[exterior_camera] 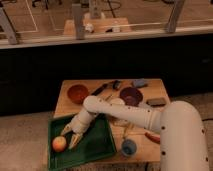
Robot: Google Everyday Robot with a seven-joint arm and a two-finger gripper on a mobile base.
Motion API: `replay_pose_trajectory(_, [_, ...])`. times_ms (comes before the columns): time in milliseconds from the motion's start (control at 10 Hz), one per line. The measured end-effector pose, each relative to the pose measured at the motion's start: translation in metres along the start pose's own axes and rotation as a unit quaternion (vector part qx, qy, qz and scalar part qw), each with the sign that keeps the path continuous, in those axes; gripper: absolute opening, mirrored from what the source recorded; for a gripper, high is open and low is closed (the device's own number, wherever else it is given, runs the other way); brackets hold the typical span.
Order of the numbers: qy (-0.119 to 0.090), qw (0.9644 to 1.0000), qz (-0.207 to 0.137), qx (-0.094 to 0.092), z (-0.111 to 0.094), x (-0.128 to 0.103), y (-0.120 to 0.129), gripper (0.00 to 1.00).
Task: Place apple in table surface
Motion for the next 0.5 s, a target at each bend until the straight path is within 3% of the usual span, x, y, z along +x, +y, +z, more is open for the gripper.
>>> replay_pose_trajectory(500, [-0.008, 0.9999, 0.006, -0.014, 0.0127, -0.0082, -0.0081, 0.6])
